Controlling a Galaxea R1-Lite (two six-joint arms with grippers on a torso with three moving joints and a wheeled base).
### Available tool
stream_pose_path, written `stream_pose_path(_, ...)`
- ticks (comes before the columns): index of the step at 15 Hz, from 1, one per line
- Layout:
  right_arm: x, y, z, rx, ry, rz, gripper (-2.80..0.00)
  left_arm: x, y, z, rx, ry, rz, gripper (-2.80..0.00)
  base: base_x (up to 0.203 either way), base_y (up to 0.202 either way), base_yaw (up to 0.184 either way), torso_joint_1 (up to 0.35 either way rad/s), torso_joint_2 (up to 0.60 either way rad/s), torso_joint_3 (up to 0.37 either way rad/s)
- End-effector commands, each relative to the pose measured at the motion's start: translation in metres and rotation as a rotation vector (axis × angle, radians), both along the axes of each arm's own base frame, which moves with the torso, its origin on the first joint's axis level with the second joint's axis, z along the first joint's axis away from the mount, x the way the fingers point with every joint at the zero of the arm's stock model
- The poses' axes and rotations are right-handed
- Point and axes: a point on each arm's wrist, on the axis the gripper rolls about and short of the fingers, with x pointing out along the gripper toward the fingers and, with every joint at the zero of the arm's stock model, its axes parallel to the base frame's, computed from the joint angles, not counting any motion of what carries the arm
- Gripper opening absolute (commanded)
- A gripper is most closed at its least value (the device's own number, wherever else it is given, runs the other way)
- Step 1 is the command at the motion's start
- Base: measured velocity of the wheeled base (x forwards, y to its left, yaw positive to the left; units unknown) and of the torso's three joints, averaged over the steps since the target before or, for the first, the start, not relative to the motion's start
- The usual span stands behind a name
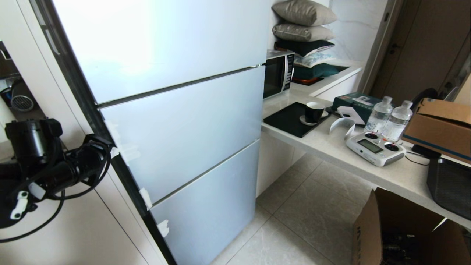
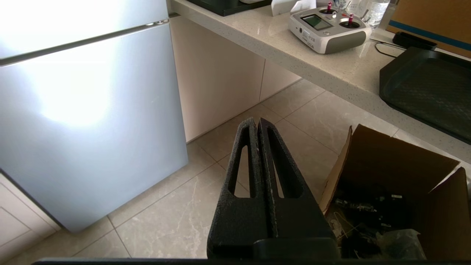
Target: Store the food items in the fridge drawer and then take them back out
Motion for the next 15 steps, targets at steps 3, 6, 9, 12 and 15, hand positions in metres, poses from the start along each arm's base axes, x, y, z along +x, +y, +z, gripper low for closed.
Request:
stream_pose_path(3, 0.000, 0.000, 0.000, 0.000, 0.001, 0.002, -2.80, 0.000, 0.000, 0.003, -0.002, -0.014, 0.001, -2.80, 0.000, 0.000, 0.000, 0.000, 0.00, 0.000)
stream_pose_path(6, 0.000, 0.000, 0.000, 0.000, 0.001, 0.001, -2.80, -0.002, 0.001, 0.002, 0.008, -0.008, 0.019, -2.80, 0.000, 0.000, 0.000, 0.000, 0.00, 0.000)
stream_pose_path(9, 0.000, 0.000, 0.000, 0.000, 0.001, 0.002, -2.80, -0.013, 0.015, -0.002, 0.033, 0.011, 0.070, -2.80, 0.000, 0.000, 0.000, 0.000, 0.00, 0.000)
stream_pose_path(12, 0.000, 0.000, 0.000, 0.000, 0.001, 0.000, -2.80, -0.014, 0.029, -0.004, 0.028, 0.015, 0.118, -2.80, 0.000, 0.000, 0.000, 0.000, 0.00, 0.000)
stream_pose_path(15, 0.000, 0.000, 0.000, 0.000, 0.001, 0.002, -2.80, -0.007, 0.029, -0.005, 0.024, 0.006, 0.112, -2.80, 0.000, 0.000, 0.000, 0.000, 0.00, 0.000)
